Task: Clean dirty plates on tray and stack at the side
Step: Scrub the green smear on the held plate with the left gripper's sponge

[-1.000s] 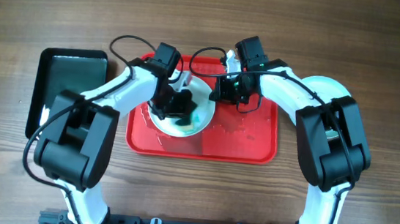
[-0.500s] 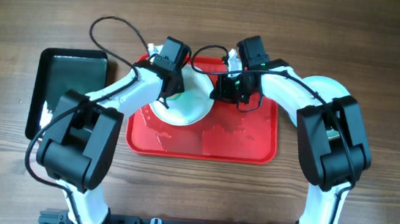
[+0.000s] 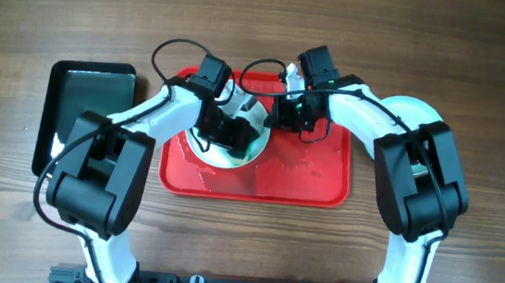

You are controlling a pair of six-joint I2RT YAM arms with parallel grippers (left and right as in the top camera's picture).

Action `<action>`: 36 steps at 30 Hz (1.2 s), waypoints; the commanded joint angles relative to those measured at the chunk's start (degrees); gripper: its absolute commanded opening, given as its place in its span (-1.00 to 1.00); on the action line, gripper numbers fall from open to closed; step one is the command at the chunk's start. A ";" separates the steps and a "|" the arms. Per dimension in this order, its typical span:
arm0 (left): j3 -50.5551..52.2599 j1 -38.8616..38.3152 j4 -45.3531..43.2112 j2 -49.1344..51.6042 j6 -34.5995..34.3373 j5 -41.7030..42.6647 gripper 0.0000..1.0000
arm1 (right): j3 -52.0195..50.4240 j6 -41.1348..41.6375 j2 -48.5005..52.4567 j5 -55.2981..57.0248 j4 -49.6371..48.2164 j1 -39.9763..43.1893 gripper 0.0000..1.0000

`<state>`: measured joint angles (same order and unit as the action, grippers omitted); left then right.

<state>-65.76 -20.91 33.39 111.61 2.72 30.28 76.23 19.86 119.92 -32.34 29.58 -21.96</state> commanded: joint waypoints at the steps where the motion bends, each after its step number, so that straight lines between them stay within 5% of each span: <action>1: 0.83 -0.28 -7.65 1.22 -7.39 -12.24 -0.92 | -0.24 1.27 0.63 -0.72 -0.17 0.07 -0.92; 7: 0.83 -0.28 -12.11 1.22 -28.35 -49.33 -0.92 | -0.24 1.18 0.63 -0.72 -0.17 0.07 -0.91; 12: 0.83 -0.35 0.48 1.22 -36.09 -55.41 -0.92 | -0.24 1.16 0.63 -0.72 -0.20 0.07 -0.91; 14: 0.83 -0.46 5.38 1.22 -34.29 -49.92 -0.92 | -0.24 1.18 0.63 -0.72 -0.24 0.07 -0.91; 19: 0.83 -0.46 9.53 1.22 -6.71 -4.92 -0.92 | -0.24 1.16 0.63 -0.72 -0.22 0.07 -0.92; 22: 0.83 -0.52 8.50 1.22 -1.81 5.55 -0.92 | -0.24 1.14 0.63 -0.72 -0.22 0.07 -0.91; 26: 0.83 -0.59 0.17 1.22 -1.88 5.57 -0.92 | -0.24 1.14 0.63 -0.72 -0.17 0.07 -0.91; 32: 0.83 -0.44 -14.23 1.22 -16.68 -25.81 -0.92 | -0.24 1.14 0.63 -0.74 -0.11 0.07 -0.91; 36: -2.08 -0.44 -11.02 1.20 -21.88 -45.03 -0.92 | -0.24 1.11 0.63 -0.72 0.07 0.07 -0.91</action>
<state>-66.28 -22.11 18.81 111.74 -13.30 8.86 76.23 21.17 119.92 -32.77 29.08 -21.69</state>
